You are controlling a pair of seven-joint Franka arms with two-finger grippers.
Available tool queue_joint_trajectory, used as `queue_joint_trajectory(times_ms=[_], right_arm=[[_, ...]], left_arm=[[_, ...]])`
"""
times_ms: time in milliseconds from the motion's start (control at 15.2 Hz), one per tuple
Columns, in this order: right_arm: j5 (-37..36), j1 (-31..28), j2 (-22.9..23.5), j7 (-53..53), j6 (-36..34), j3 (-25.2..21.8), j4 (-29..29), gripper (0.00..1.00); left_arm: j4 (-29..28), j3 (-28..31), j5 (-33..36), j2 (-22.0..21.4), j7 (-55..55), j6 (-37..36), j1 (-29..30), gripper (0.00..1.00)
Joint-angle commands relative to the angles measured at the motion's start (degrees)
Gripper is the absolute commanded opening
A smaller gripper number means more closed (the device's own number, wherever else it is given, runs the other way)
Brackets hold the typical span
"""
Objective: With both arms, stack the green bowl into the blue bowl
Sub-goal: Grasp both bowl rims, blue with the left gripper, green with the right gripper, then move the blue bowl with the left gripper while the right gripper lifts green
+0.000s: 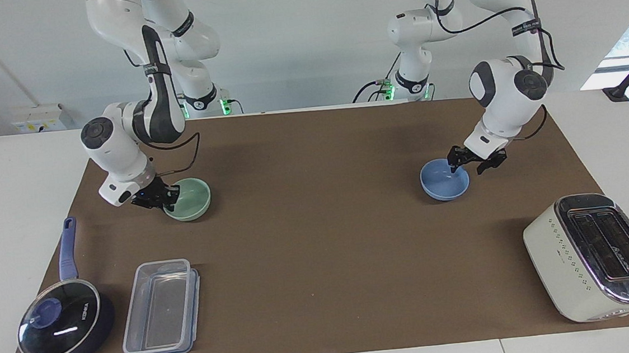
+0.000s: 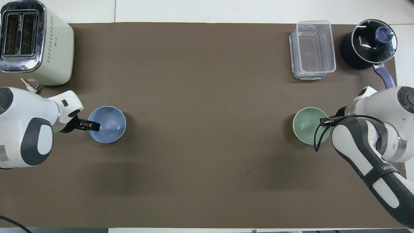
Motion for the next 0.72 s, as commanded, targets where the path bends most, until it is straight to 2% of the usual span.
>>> queue_joint_trajectory(times_ms=[0, 131, 263, 328, 526, 657], right_arm=[[0.54, -0.16, 0.16, -0.97, -15.82, 0.46, 12.88, 0.00], [0.37, -0.16, 0.33, 0.26, -27.52, 0.46, 23.17, 0.00], [0.37, -0.16, -0.63, 0.44, -32.31, 0.81, 27.07, 0.00], [0.28, 0.19, -1.16, 0.61, -32.59, 0.90, 27.09, 0.00], [0.28, 0.89, -1.34, 2.37, -32.06, 1.51, 26.65, 0.00], [0.28, 0.81, -1.34, 2.99, -32.15, 2.39, 26.74, 0.00]], left_arm=[[-0.93, 0.41, 1.72, -0.33, 0.41, 1.68, -1.10, 0.56], [-1.10, 0.41, 1.90, -0.33, 0.33, 1.68, -1.79, 0.39], [-1.37, 0.41, 1.90, -0.42, 0.33, 1.77, -2.15, 0.05], [-1.37, 0.50, 1.90, -0.42, 0.33, 1.68, -2.24, 0.00], [0.29, 0.41, 1.90, -0.07, 0.15, 0.90, -2.24, 0.00], [5.02, 0.32, 1.90, 0.11, -0.90, -3.03, -3.11, 0.00]])
